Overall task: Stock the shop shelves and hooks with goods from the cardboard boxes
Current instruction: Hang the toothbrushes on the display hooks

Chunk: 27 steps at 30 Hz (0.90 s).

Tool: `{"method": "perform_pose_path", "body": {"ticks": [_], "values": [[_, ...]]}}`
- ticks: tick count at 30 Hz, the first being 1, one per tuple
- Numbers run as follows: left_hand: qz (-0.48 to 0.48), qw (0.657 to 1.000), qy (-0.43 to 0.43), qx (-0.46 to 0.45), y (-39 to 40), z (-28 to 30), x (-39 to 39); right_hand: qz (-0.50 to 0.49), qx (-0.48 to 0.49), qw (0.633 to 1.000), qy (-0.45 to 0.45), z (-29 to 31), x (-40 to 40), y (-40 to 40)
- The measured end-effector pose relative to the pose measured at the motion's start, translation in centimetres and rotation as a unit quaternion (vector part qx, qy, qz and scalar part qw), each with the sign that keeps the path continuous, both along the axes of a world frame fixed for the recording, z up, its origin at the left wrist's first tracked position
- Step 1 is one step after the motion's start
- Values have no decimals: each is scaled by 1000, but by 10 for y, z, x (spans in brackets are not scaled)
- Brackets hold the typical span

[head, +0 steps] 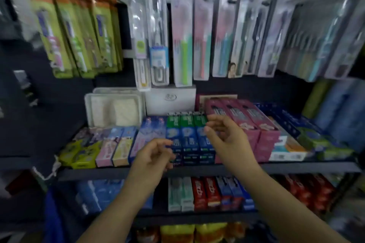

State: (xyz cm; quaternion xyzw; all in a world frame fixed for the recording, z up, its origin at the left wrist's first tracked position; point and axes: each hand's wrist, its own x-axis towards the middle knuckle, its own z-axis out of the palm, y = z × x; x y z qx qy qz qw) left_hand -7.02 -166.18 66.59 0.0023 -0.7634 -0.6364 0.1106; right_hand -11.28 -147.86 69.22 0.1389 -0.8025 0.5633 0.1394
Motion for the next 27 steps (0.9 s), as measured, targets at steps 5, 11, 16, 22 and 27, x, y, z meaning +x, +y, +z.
{"method": "perform_pose_path", "body": {"ticks": [5,11,16,22,27], "values": [[-84,988,-118,-43,72,-79,19,-109,-3,986,-125,-106,57,97],[-146,950,-268,-65,172,-181,51,-196,50,937,-286,-225,120,217],[-125,917,-371,-78,251,-267,85,-218,104,882,-405,-303,162,313],[-16,871,-488,-42,332,-375,131,-145,163,843,-491,-407,182,400],[29,848,-528,-41,356,-454,156,-94,185,816,-539,-490,188,429]]}}
